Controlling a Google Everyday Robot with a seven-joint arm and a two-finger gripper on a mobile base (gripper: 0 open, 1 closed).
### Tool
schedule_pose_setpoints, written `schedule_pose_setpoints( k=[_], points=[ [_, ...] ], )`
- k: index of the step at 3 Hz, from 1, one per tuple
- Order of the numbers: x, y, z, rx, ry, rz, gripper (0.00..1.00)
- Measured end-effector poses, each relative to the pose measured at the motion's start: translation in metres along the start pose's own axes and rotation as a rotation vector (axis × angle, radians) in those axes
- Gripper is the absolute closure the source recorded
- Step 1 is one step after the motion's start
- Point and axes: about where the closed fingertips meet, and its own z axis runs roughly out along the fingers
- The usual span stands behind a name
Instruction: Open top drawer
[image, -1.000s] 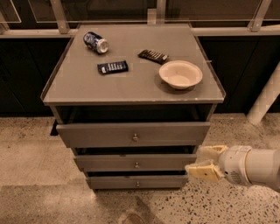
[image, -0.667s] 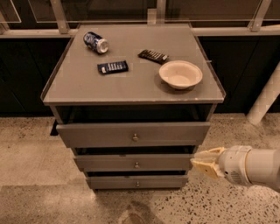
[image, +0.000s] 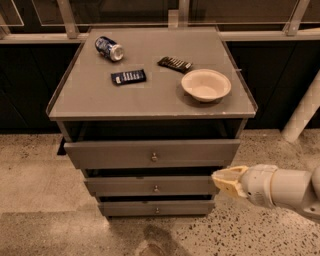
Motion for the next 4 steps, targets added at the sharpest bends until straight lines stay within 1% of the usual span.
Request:
schedule_pose_setpoints(
  k=[1,2,3,4],
  points=[
    [-0.020,-0.014,0.042,-0.016,-0.140,-0.022,1.00],
    [-0.051,-0.033,0.078,-0.010,-0.264,-0.066,1.00],
    [-0.082,-0.049,0.104,0.012,-0.342,-0.115,1.00],
    [-0.105,-0.068,0.123,0.057,-0.370,-0.147,1.00]
  ],
)
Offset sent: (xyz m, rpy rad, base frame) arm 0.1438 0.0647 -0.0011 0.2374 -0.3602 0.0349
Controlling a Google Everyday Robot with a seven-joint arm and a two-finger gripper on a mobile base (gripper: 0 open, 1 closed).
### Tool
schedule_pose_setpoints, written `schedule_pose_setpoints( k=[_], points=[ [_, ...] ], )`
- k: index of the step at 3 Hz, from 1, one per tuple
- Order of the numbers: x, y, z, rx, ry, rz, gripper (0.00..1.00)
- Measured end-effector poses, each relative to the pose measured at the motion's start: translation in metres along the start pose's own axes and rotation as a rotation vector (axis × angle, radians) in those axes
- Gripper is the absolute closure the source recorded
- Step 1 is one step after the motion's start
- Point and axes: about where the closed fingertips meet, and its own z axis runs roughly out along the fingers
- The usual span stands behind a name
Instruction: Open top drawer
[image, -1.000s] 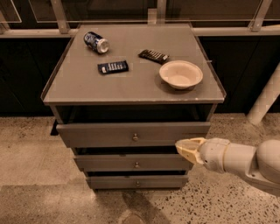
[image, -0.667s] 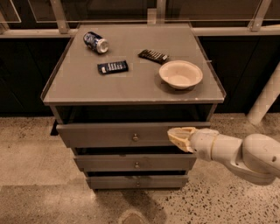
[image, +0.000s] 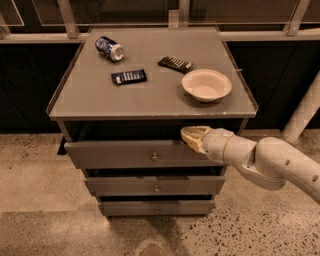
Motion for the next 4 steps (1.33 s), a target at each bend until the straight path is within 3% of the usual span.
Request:
schedule_pose_setpoints(
  k=[2,4],
  points=[
    [0.004,-0.001,0.003,0.000,0.018,-0.001,1.00],
    [0.032,-0.020,0.025,0.029,0.074,-0.010,1.00]
  ],
)
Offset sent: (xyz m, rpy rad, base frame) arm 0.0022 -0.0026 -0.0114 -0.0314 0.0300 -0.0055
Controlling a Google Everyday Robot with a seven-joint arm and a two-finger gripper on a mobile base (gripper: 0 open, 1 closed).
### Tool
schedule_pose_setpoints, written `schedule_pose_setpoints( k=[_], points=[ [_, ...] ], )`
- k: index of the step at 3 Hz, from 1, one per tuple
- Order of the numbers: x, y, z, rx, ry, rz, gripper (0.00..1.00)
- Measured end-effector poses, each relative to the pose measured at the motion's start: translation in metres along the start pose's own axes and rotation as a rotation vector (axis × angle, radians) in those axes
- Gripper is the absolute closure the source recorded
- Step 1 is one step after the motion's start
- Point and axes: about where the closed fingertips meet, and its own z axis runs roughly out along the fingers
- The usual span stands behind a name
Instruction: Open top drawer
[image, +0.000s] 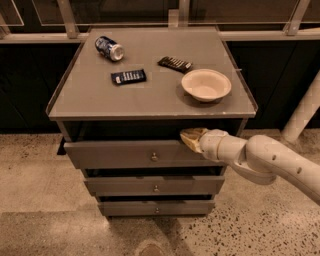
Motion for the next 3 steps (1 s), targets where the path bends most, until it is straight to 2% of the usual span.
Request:
schedule_pose_setpoints(
  k=[2,3],
  points=[
    [0.007,-0.030,0.030,0.054,0.025,-0.045,1.00],
    [0.007,-0.030,0.030,0.054,0.025,-0.045,1.00]
  ],
)
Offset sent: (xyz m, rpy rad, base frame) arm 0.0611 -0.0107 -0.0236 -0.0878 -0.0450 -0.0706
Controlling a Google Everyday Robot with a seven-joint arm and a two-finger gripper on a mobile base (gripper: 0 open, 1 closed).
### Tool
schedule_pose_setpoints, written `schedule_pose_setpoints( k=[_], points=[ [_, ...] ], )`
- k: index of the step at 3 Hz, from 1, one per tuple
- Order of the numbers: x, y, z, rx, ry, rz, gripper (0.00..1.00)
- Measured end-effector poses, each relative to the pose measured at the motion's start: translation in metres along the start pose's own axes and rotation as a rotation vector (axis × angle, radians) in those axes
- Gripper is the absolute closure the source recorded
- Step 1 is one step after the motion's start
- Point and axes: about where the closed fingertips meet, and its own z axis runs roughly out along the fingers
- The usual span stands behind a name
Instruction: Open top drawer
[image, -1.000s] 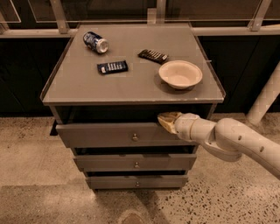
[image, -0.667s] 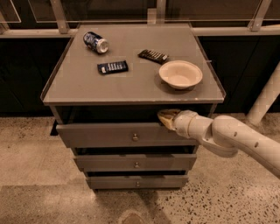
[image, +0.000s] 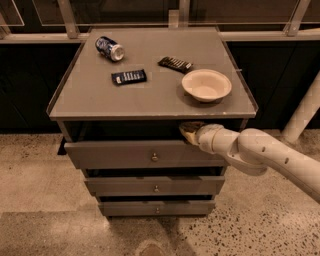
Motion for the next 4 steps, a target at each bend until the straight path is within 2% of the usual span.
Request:
schedule_pose_setpoints(
  k=[1,2,3,4],
  points=[
    [-0.001,0.000,-0.001,-0.005,0.005,0.001,1.00],
    [-0.005,0.016,0.001,-0.047,0.023,0.010,1.00],
    [-0.006,0.045,-0.001,-0.129,0.071,0.033,1.00],
    [-0.008,0.044,-0.002,-0.129,0.071,0.033,1.00]
  ],
)
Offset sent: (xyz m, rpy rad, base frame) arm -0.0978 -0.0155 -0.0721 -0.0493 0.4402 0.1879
